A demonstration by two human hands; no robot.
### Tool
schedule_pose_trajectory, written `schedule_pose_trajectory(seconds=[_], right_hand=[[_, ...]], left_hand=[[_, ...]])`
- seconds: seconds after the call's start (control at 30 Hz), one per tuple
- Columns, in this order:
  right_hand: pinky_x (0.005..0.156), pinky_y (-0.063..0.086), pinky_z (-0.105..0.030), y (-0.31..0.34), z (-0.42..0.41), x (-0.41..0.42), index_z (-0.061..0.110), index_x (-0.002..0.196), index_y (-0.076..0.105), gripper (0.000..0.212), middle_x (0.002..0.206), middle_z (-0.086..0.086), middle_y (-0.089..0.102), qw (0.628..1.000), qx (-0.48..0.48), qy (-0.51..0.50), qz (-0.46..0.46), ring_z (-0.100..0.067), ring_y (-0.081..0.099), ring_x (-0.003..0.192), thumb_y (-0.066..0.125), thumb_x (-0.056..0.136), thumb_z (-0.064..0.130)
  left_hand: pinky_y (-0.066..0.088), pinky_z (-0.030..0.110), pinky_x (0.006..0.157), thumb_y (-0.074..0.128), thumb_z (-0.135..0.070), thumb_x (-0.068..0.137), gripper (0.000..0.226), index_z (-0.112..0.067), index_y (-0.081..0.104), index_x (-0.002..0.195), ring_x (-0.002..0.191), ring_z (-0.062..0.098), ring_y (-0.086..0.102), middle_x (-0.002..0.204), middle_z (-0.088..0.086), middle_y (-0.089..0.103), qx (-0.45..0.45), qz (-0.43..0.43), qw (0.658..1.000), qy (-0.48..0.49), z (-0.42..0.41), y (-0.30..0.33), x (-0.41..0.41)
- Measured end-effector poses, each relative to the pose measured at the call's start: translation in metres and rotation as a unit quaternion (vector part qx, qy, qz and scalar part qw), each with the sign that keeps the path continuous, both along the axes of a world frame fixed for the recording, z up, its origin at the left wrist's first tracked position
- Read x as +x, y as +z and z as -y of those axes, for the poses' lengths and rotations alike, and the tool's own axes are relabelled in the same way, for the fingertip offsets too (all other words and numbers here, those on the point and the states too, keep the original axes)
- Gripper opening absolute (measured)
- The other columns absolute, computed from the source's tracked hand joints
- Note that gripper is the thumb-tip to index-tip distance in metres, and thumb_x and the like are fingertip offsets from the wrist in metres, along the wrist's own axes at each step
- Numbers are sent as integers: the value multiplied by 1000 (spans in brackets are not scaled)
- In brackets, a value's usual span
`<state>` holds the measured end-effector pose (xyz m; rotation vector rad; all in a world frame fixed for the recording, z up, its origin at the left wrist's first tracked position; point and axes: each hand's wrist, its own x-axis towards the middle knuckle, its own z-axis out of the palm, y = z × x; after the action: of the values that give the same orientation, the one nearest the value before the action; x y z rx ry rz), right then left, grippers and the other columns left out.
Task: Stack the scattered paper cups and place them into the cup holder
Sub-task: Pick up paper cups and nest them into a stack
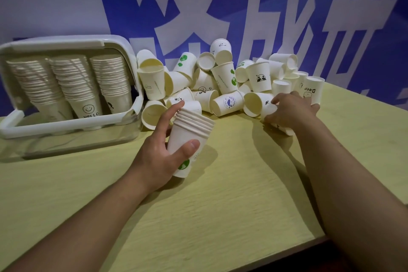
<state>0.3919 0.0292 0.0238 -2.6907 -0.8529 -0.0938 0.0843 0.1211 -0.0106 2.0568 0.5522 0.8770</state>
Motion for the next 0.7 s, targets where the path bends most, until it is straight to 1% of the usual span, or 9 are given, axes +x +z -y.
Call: schedule_pose_trajectory(seconds=[0.07, 0.13, 0.2, 0.27, 0.33, 0.4, 0.5, 0.6, 0.7], right_hand=[[97, 44, -45, 6, 1, -8, 30, 129, 57, 60, 113, -2, 55, 999, -2, 29, -43, -29, 52, 109, 81, 76, 44], [88, 53, -41, 11, 1, -18, 27, 123, 61, 51, 109, 1, 57, 986, 61, 90, -128, -24, 58, 100, 81, 77, 40], [80, 56, -38, 15, 0, -30, 29, 114, 63, 38, 110, 0, 64, 945, 178, 157, -227, -21, 64, 95, 78, 80, 36], [78, 57, -36, 16, -5, -42, 28, 123, 58, 43, 114, -5, 66, 897, 285, 199, -274, -20, 67, 95, 74, 84, 37], [76, 58, -35, 15, -11, -54, 29, 139, 44, 60, 119, -7, 64, 862, 374, 229, -254, -18, 67, 98, 72, 87, 38], [75, 60, -34, 12, -15, -64, 39, 143, 33, 71, 121, -2, 56, 838, 430, 265, -205, -17, 64, 103, 74, 86, 35], [73, 61, -30, 11, -15, -79, 42, 134, 41, 61, 124, -4, 50, 800, 475, 318, -180, -21, 64, 103, 75, 86, 28], [76, 62, -40, 8, -16, -92, 35, 120, 48, 48, 121, -5, 51, 760, 504, 350, -212, -28, 65, 105, 78, 84, 25], [75, 61, -47, 5, -19, -102, 36, 104, 48, 42, 117, -3, 50, 737, 506, 369, -253, -30, 65, 106, 78, 74, 35]], left_hand=[[58, 38, 85, 62, -71, 62, 76, -79, 25, 127, 93, -3, 63, 111, -23, 60, 1, -2, 1000, -4, 0, 0, 1], [58, 39, 85, 62, -71, 61, 76, -80, 25, 126, 92, -1, 64, 113, -19, 62, 0, -3, 1000, -10, 0, -1, 1], [59, 41, 85, 63, -70, 62, 76, -80, 25, 128, 91, 0, 65, 116, -17, 62, -3, -6, 1000, -19, 0, -1, 1], [59, 40, 85, 62, -71, 62, 79, -79, 24, 130, 94, 1, 66, 120, -16, 61, -5, -15, 1000, -26, 0, -1, 0], [59, 35, 83, 62, -71, 62, 80, -78, 24, 132, 99, 0, 64, 124, -17, 59, -11, -21, 999, -37, 0, -1, 0], [57, 28, 82, 62, -71, 62, 81, -77, 24, 133, 102, -6, 61, 126, -20, 56, -15, -26, 998, -55, 1, -1, 1], [58, 33, 85, 64, -71, 62, 82, -75, 25, 134, 104, -6, 60, 128, -19, 56, -21, -35, 997, -70, 2, -2, 1], [58, 40, 90, 64, -71, 63, 81, -76, 24, 133, 107, -1, 62, 128, -16, 58, -26, -38, 996, -74, 1, -2, 1], [57, 44, 92, 63, -71, 64, 83, -75, 22, 136, 111, 5, 62, 131, -13, 58, -31, -32, 996, -71, 0, -3, 1]])
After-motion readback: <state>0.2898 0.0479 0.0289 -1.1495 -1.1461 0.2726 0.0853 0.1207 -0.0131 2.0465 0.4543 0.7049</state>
